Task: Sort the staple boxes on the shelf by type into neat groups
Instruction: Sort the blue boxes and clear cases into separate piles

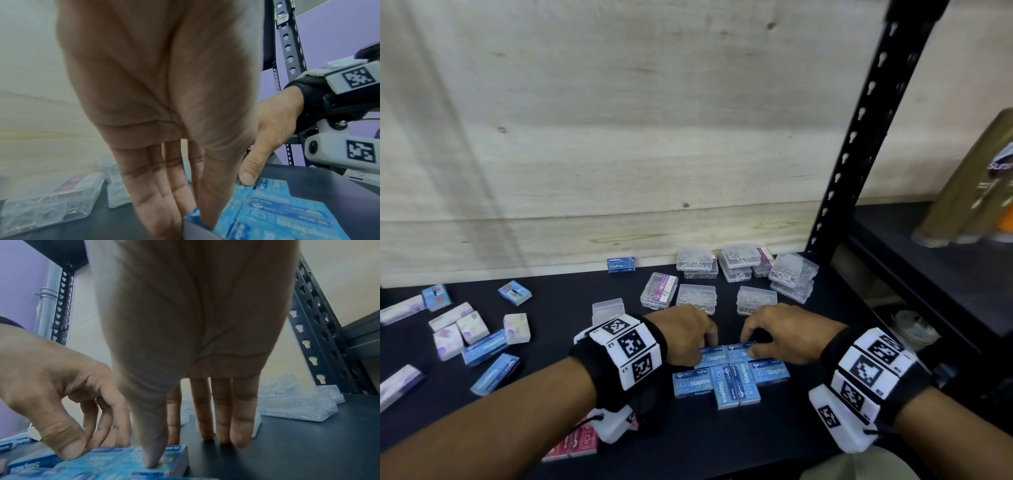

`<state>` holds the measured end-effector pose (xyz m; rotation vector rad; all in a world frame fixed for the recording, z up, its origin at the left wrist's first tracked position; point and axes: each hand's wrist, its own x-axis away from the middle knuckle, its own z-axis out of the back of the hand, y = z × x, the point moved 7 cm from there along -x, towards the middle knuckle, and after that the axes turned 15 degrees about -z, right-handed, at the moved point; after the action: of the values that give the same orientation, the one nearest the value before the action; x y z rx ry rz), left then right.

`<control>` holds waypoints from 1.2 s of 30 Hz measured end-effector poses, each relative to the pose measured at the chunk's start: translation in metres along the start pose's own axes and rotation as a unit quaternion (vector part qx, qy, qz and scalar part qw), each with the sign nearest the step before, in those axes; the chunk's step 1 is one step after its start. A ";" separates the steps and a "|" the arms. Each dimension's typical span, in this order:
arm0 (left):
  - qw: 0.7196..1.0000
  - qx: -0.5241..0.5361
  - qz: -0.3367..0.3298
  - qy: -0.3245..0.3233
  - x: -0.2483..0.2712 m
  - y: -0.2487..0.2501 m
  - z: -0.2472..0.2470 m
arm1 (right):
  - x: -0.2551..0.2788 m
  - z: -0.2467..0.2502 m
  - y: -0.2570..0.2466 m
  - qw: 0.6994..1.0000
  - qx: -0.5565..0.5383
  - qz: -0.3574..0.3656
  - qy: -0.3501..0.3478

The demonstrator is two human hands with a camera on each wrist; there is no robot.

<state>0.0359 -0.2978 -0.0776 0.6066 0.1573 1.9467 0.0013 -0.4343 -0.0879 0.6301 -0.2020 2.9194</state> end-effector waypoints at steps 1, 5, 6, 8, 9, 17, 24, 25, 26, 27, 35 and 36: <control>1.000 0.000 0.000 0.000 0.000 0.000 0.000 | 0.000 0.000 0.000 1.000 0.000 0.000 0.000; 1.000 -0.003 0.002 0.000 0.001 -0.001 0.000 | 0.000 0.000 0.000 1.000 -0.008 -0.002 -0.004; 1.000 0.001 0.004 0.005 0.003 -0.002 0.002 | 0.000 0.001 0.000 1.000 -0.014 -0.003 -0.004; 1.000 0.013 0.009 0.021 0.007 -0.007 0.009 | -0.001 0.008 -0.004 1.000 -0.020 0.000 0.006; 0.999 0.015 0.013 0.029 0.012 -0.010 0.013 | -0.002 0.012 -0.008 1.000 -0.020 0.004 0.014; 0.994 -0.048 0.096 0.038 0.069 -0.065 0.034 | -0.008 0.031 -0.071 0.998 -0.028 0.058 0.016; 0.982 -0.062 0.172 0.038 0.145 -0.124 0.031 | -0.011 0.016 -0.136 0.992 0.039 0.123 -0.015; 0.982 -0.063 0.177 0.033 0.156 -0.131 0.030 | -0.013 0.013 -0.141 0.991 0.047 0.126 -0.018; 0.981 -0.064 0.184 0.023 0.166 -0.137 0.027 | -0.014 0.009 -0.145 0.990 0.055 0.129 -0.021; 0.979 -0.061 0.194 0.010 0.178 -0.144 0.023 | -0.015 0.007 -0.150 0.989 0.064 0.132 -0.022; 0.978 -0.020 0.203 -0.036 0.216 -0.170 -0.009 | -0.026 0.001 -0.158 0.989 0.093 0.111 -0.011; 0.979 -0.019 0.201 -0.039 0.217 -0.171 -0.012 | -0.027 0.002 -0.158 0.990 0.092 0.107 -0.011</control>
<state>0.0978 -0.0285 -0.0773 0.7298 -0.0575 2.3036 0.0538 -0.2833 -0.0816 0.7092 -0.0028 3.1641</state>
